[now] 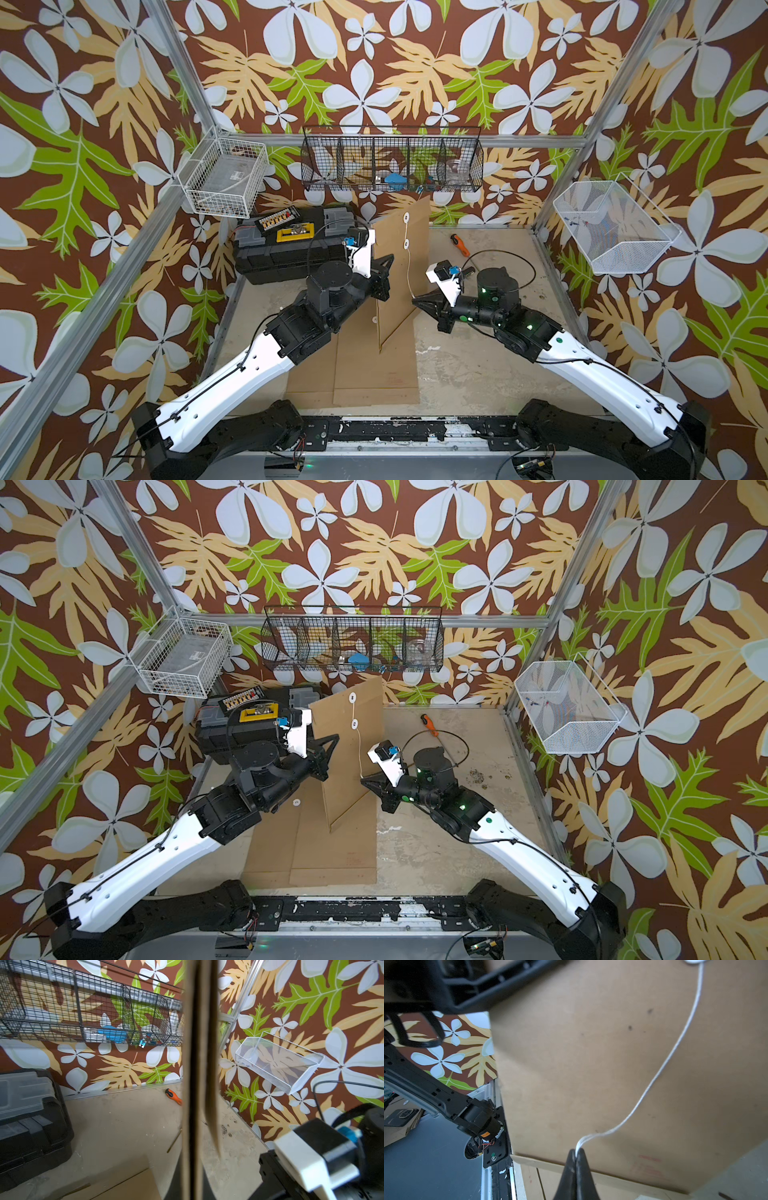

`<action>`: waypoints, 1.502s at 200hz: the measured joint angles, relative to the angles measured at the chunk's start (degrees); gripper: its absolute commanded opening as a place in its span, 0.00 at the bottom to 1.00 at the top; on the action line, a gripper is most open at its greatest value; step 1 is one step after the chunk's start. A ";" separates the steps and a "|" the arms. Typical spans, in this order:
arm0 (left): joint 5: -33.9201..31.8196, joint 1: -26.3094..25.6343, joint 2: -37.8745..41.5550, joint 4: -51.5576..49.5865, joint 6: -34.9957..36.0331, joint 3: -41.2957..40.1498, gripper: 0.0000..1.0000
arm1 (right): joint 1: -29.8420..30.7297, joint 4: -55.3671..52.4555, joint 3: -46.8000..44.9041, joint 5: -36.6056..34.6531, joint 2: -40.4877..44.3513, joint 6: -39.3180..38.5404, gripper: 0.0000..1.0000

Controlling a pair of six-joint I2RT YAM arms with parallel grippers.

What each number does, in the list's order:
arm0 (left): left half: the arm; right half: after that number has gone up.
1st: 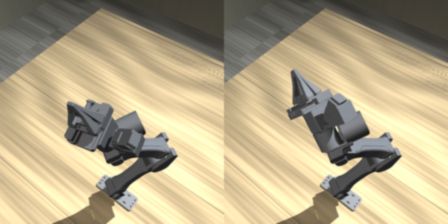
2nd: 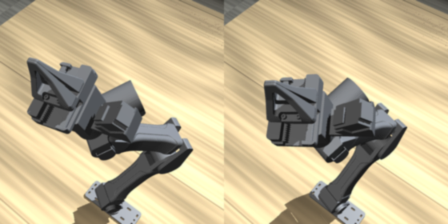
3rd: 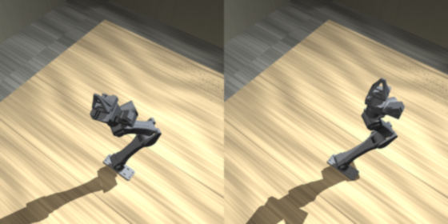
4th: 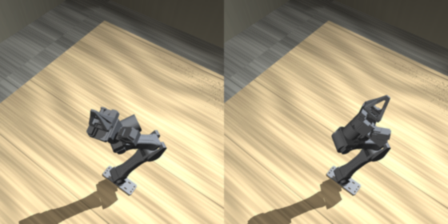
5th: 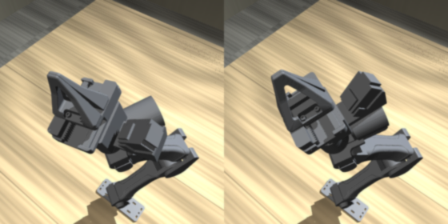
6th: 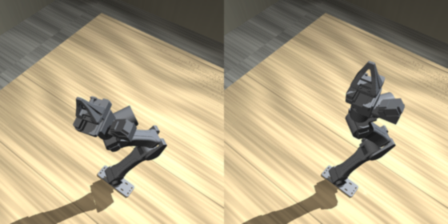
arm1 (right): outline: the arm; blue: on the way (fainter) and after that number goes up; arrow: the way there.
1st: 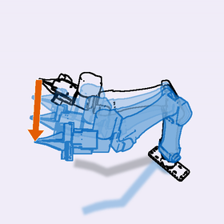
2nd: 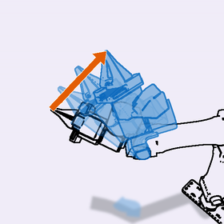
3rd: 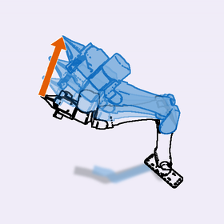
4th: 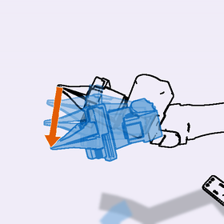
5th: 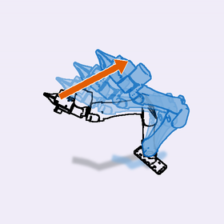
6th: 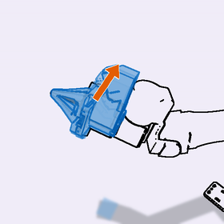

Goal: Open the file bag

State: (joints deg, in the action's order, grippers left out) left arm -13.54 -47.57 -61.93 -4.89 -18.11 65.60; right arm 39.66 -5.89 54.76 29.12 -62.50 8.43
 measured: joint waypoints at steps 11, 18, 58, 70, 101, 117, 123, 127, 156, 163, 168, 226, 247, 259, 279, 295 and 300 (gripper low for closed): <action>-1.22 -0.02 -0.46 1.16 0.00 -0.04 0.00 | 0.35 1.09 0.11 0.87 -0.17 0.39 0.00; -1.75 -0.04 -0.70 1.75 0.00 -0.09 0.00 | 0.55 1.75 0.11 1.29 -0.24 0.68 0.00; -4.11 -0.11 -1.86 4.22 0.00 -0.52 0.00 | 1.22 4.42 0.68 4.00 -1.60 2.08 0.00; -4.20 -0.11 -2.14 4.63 0.00 -0.52 0.00 | 1.40 4.59 1.09 4.81 -2.05 2.12 0.00; -4.48 -0.11 -2.49 5.25 0.00 -0.79 0.00 | 2.05 4.98 1.51 5.92 -2.38 2.89 0.00; -4.68 -0.11 -2.67 5.29 0.20 -0.94 0.00 | 2.29 5.51 1.62 6.88 -2.45 2.89 0.00; -4.85 -0.11 -2.69 5.31 0.22 -1.01 0.00 | 2.34 5.64 1.62 7.13 -2.49 2.89 0.00; -4.92 -0.11 -2.71 5.31 0.22 -1.07 0.00 | 2.34 5.68 1.62 7.34 -2.51 2.89 0.00; -5.55 -0.11 -2.80 5.31 0.22 -1.31 0.00 | 2.86 6.05 1.62 8.70 -2.54 2.91 0.00; -5.66 -0.11 -2.80 5.46 0.22 -1.44 0.00 | 3.13 6.27 1.62 9.14 -2.49 2.89 0.00; -5.68 -0.11 -2.80 5.46 0.22 -1.51 0.00 | 3.15 6.34 1.62 9.55 -2.43 2.89 0.00; -5.88 -0.11 -3.76 5.49 0.22 -1.60 0.00 | 3.56 6.36 1.62 11.06 -1.68 2.67 0.00; -5.92 -0.11 -3.78 5.49 0.22 -1.60 0.00 | 3.78 6.38 1.62 11.45 -1.38 2.60 0.00; -5.97 -0.11 -3.89 5.49 0.22 -1.60 0.00 | 3.80 6.38 1.62 11.61 -1.38 2.38 0.00; -5.97 -0.11 -4.09 5.49 0.22 -1.60 0.00 | 3.80 6.38 1.62 11.98 -1.36 1.97 0.00; -5.95 -0.11 -4.07 5.49 0.20 -1.60 0.00 | 3.89 6.38 1.62 12.33 -1.18 1.84 0.00; -5.97 -0.11 -4.07 5.49 0.20 -1.60 0.00 | 3.96 6.38 1.62 12.46 -1.11 1.81 0.00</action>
State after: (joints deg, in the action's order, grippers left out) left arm -19.51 -47.68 -66.00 0.60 -17.91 64.01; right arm 43.62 0.49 56.38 41.58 -63.61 10.24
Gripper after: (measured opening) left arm 0.054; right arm 0.048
